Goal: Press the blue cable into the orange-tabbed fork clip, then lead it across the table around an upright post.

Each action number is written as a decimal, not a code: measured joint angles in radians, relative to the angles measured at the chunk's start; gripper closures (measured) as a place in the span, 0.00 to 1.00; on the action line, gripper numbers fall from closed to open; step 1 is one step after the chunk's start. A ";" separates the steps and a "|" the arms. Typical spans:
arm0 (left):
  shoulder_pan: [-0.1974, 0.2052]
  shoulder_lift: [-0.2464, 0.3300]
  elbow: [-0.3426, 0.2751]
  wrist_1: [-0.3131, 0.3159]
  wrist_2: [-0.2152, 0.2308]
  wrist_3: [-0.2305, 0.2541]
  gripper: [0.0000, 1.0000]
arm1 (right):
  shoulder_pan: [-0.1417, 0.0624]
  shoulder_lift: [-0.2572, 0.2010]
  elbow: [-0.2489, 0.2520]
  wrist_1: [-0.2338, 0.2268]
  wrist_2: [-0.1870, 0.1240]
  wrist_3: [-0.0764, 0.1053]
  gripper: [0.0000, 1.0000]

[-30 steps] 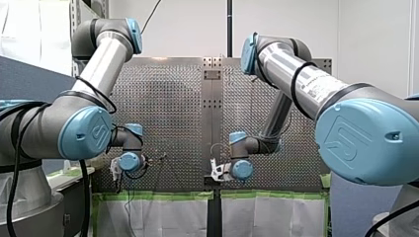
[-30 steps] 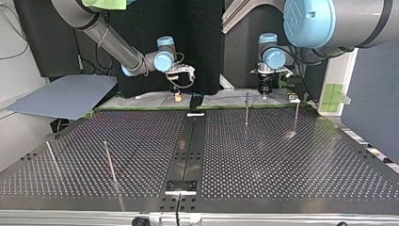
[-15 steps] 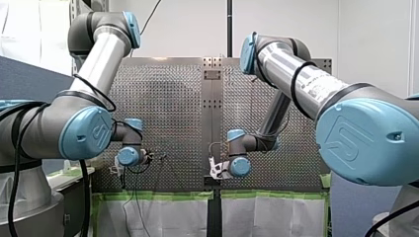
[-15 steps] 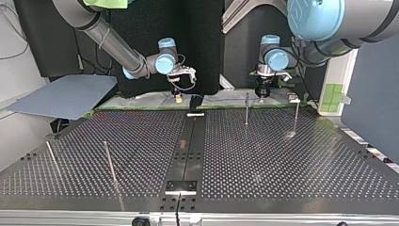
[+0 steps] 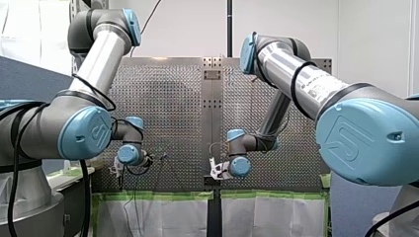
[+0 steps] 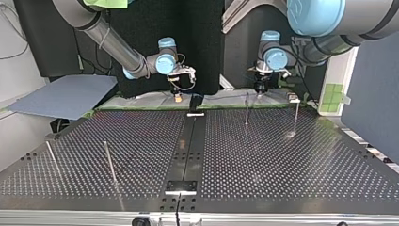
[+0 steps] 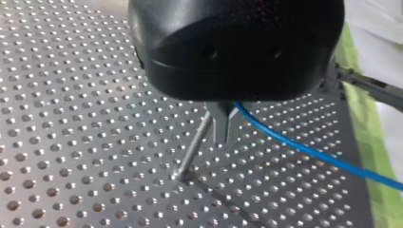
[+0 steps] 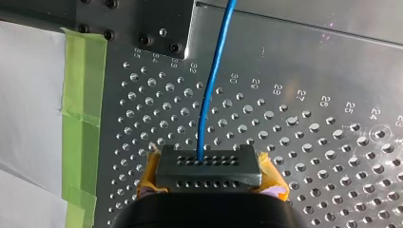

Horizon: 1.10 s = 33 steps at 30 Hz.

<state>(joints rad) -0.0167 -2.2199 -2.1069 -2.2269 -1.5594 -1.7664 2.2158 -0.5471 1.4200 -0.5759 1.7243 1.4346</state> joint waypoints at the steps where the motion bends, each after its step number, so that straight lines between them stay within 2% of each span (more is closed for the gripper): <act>1: -0.001 0.000 -0.006 0.005 -0.003 0.004 1.00 | 0.000 0.000 0.000 0.000 0.000 0.000 1.00; 10: -0.019 0.000 -0.025 0.030 -0.020 0.021 1.00 | 0.000 0.000 0.000 0.001 0.002 0.000 1.00; 17: -0.028 -0.001 -0.025 0.084 -0.026 -0.010 1.00 | 0.000 0.001 0.000 0.000 0.002 0.000 1.00; 20: -0.031 -0.004 -0.025 0.094 -0.039 -0.008 1.00 | 0.000 0.002 0.000 -0.001 0.002 0.000 1.00; 33: -0.056 -0.009 -0.025 0.068 -0.082 0.022 1.00 | 0.000 0.007 0.000 -0.001 0.002 0.000 1.00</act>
<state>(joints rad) -0.0727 -2.2292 -2.1321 -2.1588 -1.6410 -1.7444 2.2159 -0.5397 1.4203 -0.5769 1.7259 1.4346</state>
